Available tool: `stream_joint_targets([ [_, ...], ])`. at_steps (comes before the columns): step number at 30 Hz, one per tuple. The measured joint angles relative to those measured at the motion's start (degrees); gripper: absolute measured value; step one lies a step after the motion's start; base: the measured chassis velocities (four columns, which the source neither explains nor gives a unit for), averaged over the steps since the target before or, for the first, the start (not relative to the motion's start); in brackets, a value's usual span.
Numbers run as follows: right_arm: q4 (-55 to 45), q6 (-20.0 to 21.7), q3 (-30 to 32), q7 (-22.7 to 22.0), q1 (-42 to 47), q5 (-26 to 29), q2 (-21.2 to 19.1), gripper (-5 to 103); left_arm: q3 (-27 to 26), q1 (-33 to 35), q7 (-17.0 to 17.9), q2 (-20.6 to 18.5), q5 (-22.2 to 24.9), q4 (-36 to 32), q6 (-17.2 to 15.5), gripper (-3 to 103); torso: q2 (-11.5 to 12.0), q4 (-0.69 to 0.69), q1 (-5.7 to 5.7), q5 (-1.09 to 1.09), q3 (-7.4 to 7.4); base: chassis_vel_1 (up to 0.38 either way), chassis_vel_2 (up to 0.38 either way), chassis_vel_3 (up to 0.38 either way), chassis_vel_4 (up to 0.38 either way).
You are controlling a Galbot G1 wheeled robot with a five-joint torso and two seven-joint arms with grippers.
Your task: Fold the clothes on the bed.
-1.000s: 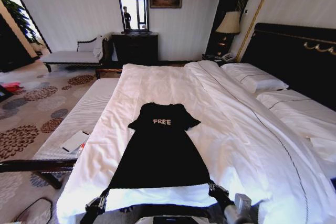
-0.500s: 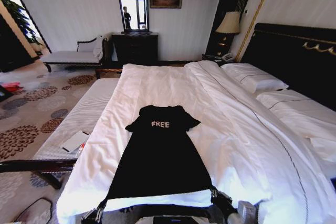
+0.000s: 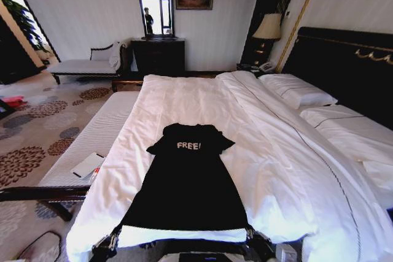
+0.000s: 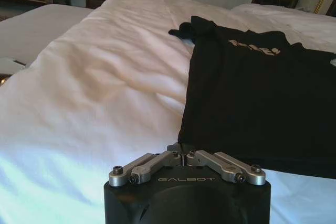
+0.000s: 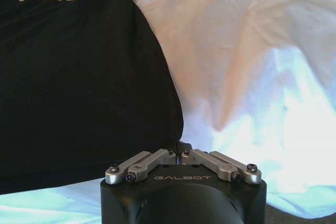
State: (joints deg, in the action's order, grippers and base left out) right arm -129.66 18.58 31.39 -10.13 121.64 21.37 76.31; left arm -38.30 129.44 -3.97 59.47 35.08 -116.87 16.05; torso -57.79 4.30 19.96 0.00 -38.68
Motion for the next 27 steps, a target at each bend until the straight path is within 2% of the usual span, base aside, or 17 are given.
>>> stream_joint_targets([
  [9, 0.18, -0.53, 0.23, -0.19, -0.36, 0.33, -0.74, -1, 0.30, -1.15, 0.34, 0.22, -2.80, 0.88, -0.09, 0, 0.00, 0.00, 0.01, 0.00, 0.00, 0.000, 0.000, 0.000, 0.000],
  [11, 0.32, -0.56, -0.08, -0.09, -0.36, -0.34, -0.49, 10, 0.09, -2.28, 1.10, 0.42, -4.64, 1.27, -0.16, 0, 0.00, 0.03, 0.01, -0.01, 0.00, 0.000, 0.000, 0.000, 0.000],
  [12, 0.54, -0.68, -0.54, -0.02, -0.29, -0.85, -0.32, 15, 0.09, -2.79, 1.46, 0.58, -5.01, 1.33, -0.48, 5, 0.00, 0.02, 0.01, -0.01, 0.00, 0.000, 0.000, 0.000, 0.000],
  [13, 0.54, -0.68, -0.54, -0.02, -0.29, -0.85, -0.32, 15, 0.09, -2.79, 1.46, 0.58, -5.01, 1.33, -0.48, 5, 0.00, 0.02, 0.01, -0.01, 0.00, 0.000, 0.000, 0.000, 0.000],
  [14, 0.59, -0.82, -0.81, 0.00, -0.27, -1.21, -0.20, 15, 0.16, -3.01, 1.61, 0.73, -5.31, 1.33, -0.72, 11, 0.00, 0.03, 0.01, 0.00, 0.00, 0.000, 0.000, 0.000, 0.000],
  [15, 0.60, -0.93, -1.03, 0.02, -0.26, -1.40, -0.07, 20, 0.27, -3.09, 1.73, 0.85, -5.59, 1.33, -0.87, 16, 0.00, 0.02, 0.01, -0.01, 0.00, 0.000, 0.000, 0.000, 0.000],
  [16, 0.52, -0.99, -1.21, 0.02, -0.25, -1.46, 0.10, 26, 0.39, -3.10, 1.99, 1.02, -5.89, 1.32, -1.04, 16, 0.00, 0.02, 0.01, 0.00, 0.00, 0.000, 0.000, 0.000, 0.000],
  [17, 0.16, -1.06, -1.33, 0.02, -0.20, -1.41, 0.29, 31, 0.52, -3.01, 2.26, 1.33, -6.14, 1.22, -1.16, 26, 0.00, 0.02, 0.01, 0.00, 0.00, 0.000, 0.000, 0.000, 0.000],
  [18, -0.11, -1.12, -1.34, 0.01, -0.13, -1.36, 0.37, 36, 0.62, -2.75, 2.41, 1.49, -6.24, 1.05, -1.17, 26, 0.00, 0.01, 0.01, -0.01, 0.00, 0.000, 0.000, 0.000, 0.000],
  [19, -0.11, -1.12, -1.34, 0.01, -0.13, -1.36, 0.37, 36, 0.62, -2.75, 2.41, 1.49, -6.24, 1.05, -1.17, 26, 0.00, 0.01, 0.01, -0.01, 0.00, 0.000, 0.000, 0.000, 0.000],
  [20, -0.28, -1.17, -1.34, -0.01, -0.09, -1.33, 0.42, 36, 0.69, -2.55, 2.47, 1.57, -6.30, 0.92, -1.17, 32, 0.00, 0.01, 0.01, -0.01, 0.00, 0.000, 0.000, 0.000, 0.000],
  [21, -0.55, -1.32, -1.28, -0.06, -0.08, -1.28, 0.48, 42, 0.78, -2.21, 2.51, 1.70, -6.38, 0.69, -1.14, 37, 0.00, 0.01, 0.01, 0.00, 0.00, 0.000, 0.000, 0.000, 0.000],
  [23, -1.64, -1.58, -0.40, -0.58, -0.56, -0.33, 0.33, 53, 0.74, -1.53, 2.63, 2.16, -6.53, -0.25, -0.81, 48, 0.00, 0.01, 0.00, 0.00, 0.00, 0.000, 0.000, 0.000, 0.000],
  [24, -1.64, -1.58, -0.40, -0.58, -0.56, -0.33, 0.33, 53, 0.74, -1.53, 2.63, 2.16, -6.53, -0.25, -0.81, 48, 0.00, 0.01, 0.00, 0.00, 0.00, 0.000, 0.000, 0.000, 0.000],
  [25, -2.02, -1.59, -0.01, -0.73, -0.85, 0.28, 0.12, 58, 0.62, -1.45, 2.69, 2.33, -6.49, -0.54, -0.73, 48, 0.00, 0.02, 0.01, 0.00, 0.00, 0.000, 0.000, 0.000, 0.000],
  [26, -2.46, -1.59, 0.63, -0.87, -1.37, 1.24, -0.28, 64, 0.41, -1.43, 2.77, 2.54, -6.34, -0.93, -0.69, 53, 0.00, 0.01, 0.01, 0.00, 0.00, 0.000, 0.000, 0.000, 0.000],
  [27, -2.75, -1.56, 1.14, -0.96, -1.85, 2.19, -0.62, 64, 0.23, -1.49, 2.86, 2.69, -6.11, -1.28, -0.69, 59, 0.00, 0.01, 0.01, 0.00, 0.00, 0.000, 0.000, 0.000, 0.000],
])
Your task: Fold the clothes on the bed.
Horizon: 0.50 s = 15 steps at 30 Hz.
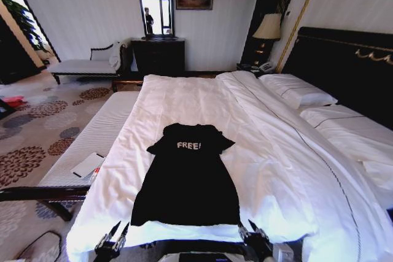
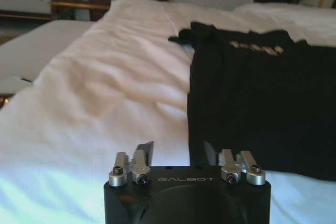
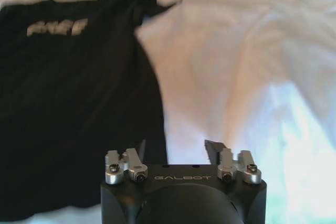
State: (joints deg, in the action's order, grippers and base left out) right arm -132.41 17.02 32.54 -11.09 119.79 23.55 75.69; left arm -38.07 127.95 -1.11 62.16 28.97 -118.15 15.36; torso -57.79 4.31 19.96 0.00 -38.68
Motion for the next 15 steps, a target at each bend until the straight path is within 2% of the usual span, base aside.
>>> stream_joint_targets([
  [1, -0.70, 0.55, 2.03, -0.70, -2.20, 3.88, -1.77, 75, -0.63, -0.82, 0.48, 0.24, 1.27, -1.11, -0.35, 64, 0.00, 0.00, 0.00, 0.01, 0.00, 0.000, 0.000, 0.000, 0.000],
  [2, -0.70, 0.55, 2.03, -0.70, -2.20, 3.88, -1.77, 75, -0.63, -0.82, 0.48, 0.24, 1.27, -1.11, -0.35, 64, 0.00, 0.00, 0.00, 0.01, 0.00, 0.000, 0.000, 0.000, 0.000],
  [3, -0.79, 0.91, 3.58, -1.02, -4.09, 6.28, -3.53, 80, -1.05, -1.79, 0.83, 0.37, 2.02, -1.71, -0.81, 70, 0.00, 0.01, 0.00, 0.01, 0.00, 0.000, 0.000, 0.000, 0.000],
  [4, -0.50, 1.11, 5.11, -1.07, -6.16, 8.29, -5.73, 80, -1.44, -2.81, 1.07, 0.55, 2.35, -2.10, -1.33, 76, 0.00, 0.01, 0.00, 0.02, 0.00, 0.000, 0.000, 0.000, 0.000],
  [5, -0.09, 1.23, 6.11, -1.08, -7.50, 9.54, -7.43, 86, -1.78, -3.75, 1.25, 0.70, 2.49, -2.42, -1.75, 81, 0.00, 0.00, 0.00, 0.01, 0.00, 0.000, 0.000, 0.000, 0.000],
  [6, 0.62, 1.54, 7.35, -1.08, -9.41, 11.56, -10.25, 91, -2.05, -4.86, 1.40, 0.77, 2.71, -2.79, -2.34, 81, 0.00, 0.00, 0.00, 0.01, -0.01, 0.000, 0.000, 0.000, 0.000],
  [7, 1.28, 1.82, 8.20, -1.07, -11.02, 13.66, -12.60, 91, -2.22, -5.95, 1.72, 0.75, 3.05, -3.23, -3.00, 86, 0.00, 0.00, 0.00, 0.01, 0.00, 0.000, 0.000, 0.000, 0.000],
  [8, 1.28, 1.82, 8.20, -1.07, -11.02, 13.66, -12.60, 91, -2.22, -5.95, 1.72, 0.75, 3.05, -3.23, -3.00, 86, 0.00, 0.00, 0.00, 0.01, 0.00, 0.000, 0.000, 0.000, 0.000],
  [9, 2.51, 2.32, 9.32, -1.07, -14.02, 17.82, -16.51, 99, -2.48, -7.57, 1.94, 0.62, 3.53, -4.05, -4.02, 91, 0.00, 0.00, 0.00, 0.01, -0.01, 0.000, 0.000, 0.000, 0.000],
  [11, 4.82, 2.69, 9.63, -0.97, -18.47, 22.85, -20.61, 100, -2.86, -9.85, 2.31, 0.10, 3.80, -5.10, -5.35, 98, 0.01, 0.00, 0.01, 0.02, -0.01, 0.000, 0.000, 0.000, 0.000],
  [15, 9.70, 2.91, 7.58, -0.61, -26.95, 29.00, -25.06, 100, -2.75, -13.72, 3.11, -1.31, 3.57, -5.27, -7.66, 100, 0.00, -0.01, 0.01, 0.02, -0.01, 0.000, 0.000, 0.000, 0.000],
])
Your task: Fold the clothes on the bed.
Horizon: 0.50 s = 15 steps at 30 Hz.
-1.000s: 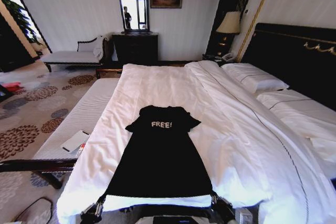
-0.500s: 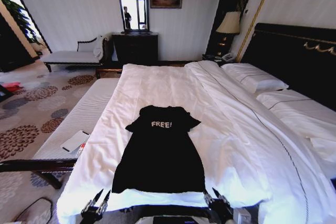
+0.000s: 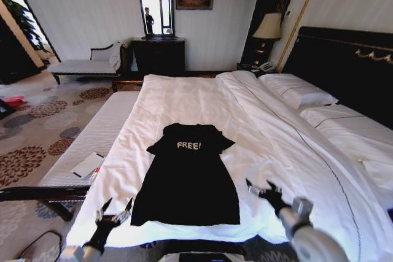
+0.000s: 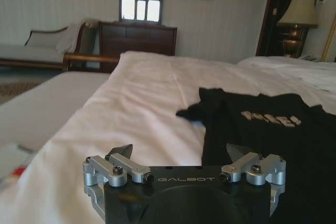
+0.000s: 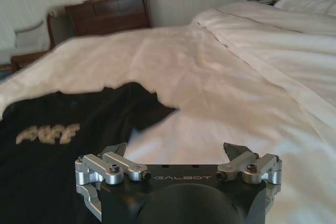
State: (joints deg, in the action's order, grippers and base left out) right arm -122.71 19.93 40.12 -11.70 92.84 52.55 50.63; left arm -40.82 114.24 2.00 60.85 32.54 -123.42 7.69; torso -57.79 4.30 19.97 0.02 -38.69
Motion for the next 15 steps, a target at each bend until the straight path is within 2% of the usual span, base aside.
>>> stream_joint_targets([
  [3, 5.73, 0.03, -4.04, 1.05, -8.79, 5.09, -2.54, 100, 1.24, -4.54, 1.02, -1.62, 1.08, 1.57, -2.44, 100, 0.00, 0.00, 0.00, -0.02, 0.00, 0.000, 0.000, 0.000, 0.000],
  [4, 5.73, 0.03, -4.04, 1.05, -8.79, 5.09, -2.54, 100, 1.24, -4.54, 1.02, -1.62, 1.08, 1.57, -2.44, 100, 0.00, 0.00, 0.00, -0.02, 0.00, 0.000, 0.000, 0.000, 0.000],
  [7, 12.83, 1.75, -9.44, 1.18, -18.81, 11.73, -3.79, 100, 3.35, -9.90, 1.94, -3.09, 2.15, 3.00, -4.80, 100, 0.00, 0.02, 0.00, -0.02, 0.00, 0.000, 0.000, 0.000, 0.000],
  [8, 12.83, 1.75, -9.44, 1.18, -18.81, 11.73, -3.79, 100, 3.35, -9.90, 1.94, -3.09, 2.15, 3.00, -4.80, 100, 0.00, 0.02, 0.00, -0.02, 0.00, 0.000, 0.000, 0.000, 0.000],
  [11, 17.79, 3.36, -13.53, 1.08, -28.00, 18.22, -4.30, 100, 4.61, -14.47, 2.19, -4.76, 3.91, 3.63, -6.52, 100, 0.00, 0.00, 0.00, -0.03, -0.01, 0.000, 0.000, 0.000, 0.000],
  [12, 19.92, 4.64, -15.07, 0.73, -31.66, 21.88, -4.38, 100, 4.87, -15.98, 2.19, -5.57, 5.09, 3.80, -7.22, 100, 0.00, -0.01, 0.01, -0.04, 0.00, 0.000, 0.000, 0.000, 0.000],
  [13, 19.92, 4.64, -15.07, 0.73, -31.66, 21.88, -4.38, 100, 4.87, -15.98, 2.19, -5.57, 5.09, 3.80, -7.22, 100, 0.00, -0.01, 0.01, -0.04, 0.00, 0.000, 0.000, 0.000, 0.000],
  [15, 23.62, 7.02, -16.79, -0.38, -36.71, 27.04, -3.84, 100, 5.31, -18.13, 2.00, -7.07, 7.05, 4.14, -8.09, 100, 0.01, 0.01, 0.01, -0.03, 0.00, 0.000, 0.000, 0.000, 0.000],
])
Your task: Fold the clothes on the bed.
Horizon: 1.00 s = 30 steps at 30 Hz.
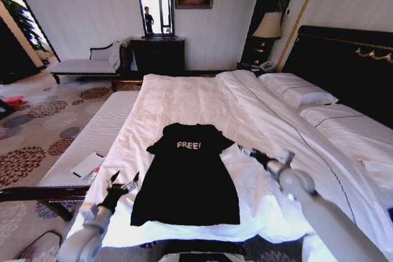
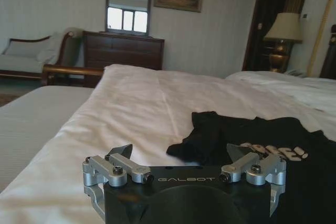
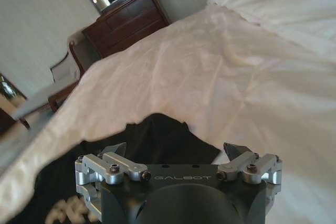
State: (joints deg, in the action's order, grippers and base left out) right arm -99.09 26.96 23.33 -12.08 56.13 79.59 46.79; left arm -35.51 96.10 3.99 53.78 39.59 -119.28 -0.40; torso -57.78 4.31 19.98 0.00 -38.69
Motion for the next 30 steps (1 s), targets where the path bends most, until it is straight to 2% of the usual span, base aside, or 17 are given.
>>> stream_joint_targets([
  [3, 5.23, 3.76, -1.19, -1.81, -5.95, 6.81, 1.64, 100, 0.87, -2.48, -0.36, -1.99, 1.49, 1.03, -0.89, 100, 0.00, 0.00, -0.01, 0.02, 0.00, 0.000, 0.000, 0.000, 0.000],
  [7, 12.46, 6.75, -2.35, -2.10, -11.63, 8.63, 3.37, 100, 1.94, -4.18, -0.36, -2.78, 2.21, 1.87, -1.51, 100, -0.01, 0.00, -0.01, -0.01, 0.01, 0.000, 0.000, 0.000, 0.000],
  [13, 20.79, 9.78, -3.10, -1.54, -17.03, 8.11, 5.98, 100, 3.14, -4.11, -0.29, -2.10, 1.55, 2.04, -1.76, 100, 0.00, -0.01, -0.01, 0.01, 0.01, 0.000, 0.000, 0.000, 0.000],
  [20, 24.23, 12.67, -3.03, -0.71, -18.47, 6.09, 8.26, 100, 4.05, -3.30, -0.15, -1.91, 0.48, 2.14, -1.72, 100, -0.01, 0.00, -0.03, 0.01, 0.01, 0.000, 0.000, 0.000, 0.000],
  [30, 26.65, 13.26, -2.98, 0.19, -18.13, 2.60, 10.27, 100, 3.70, -2.43, -0.08, -1.63, 0.15, 2.10, -1.50, 100, -0.01, 0.00, -0.03, 0.00, 0.02, 0.000, 0.000, 0.000, 0.000],
])
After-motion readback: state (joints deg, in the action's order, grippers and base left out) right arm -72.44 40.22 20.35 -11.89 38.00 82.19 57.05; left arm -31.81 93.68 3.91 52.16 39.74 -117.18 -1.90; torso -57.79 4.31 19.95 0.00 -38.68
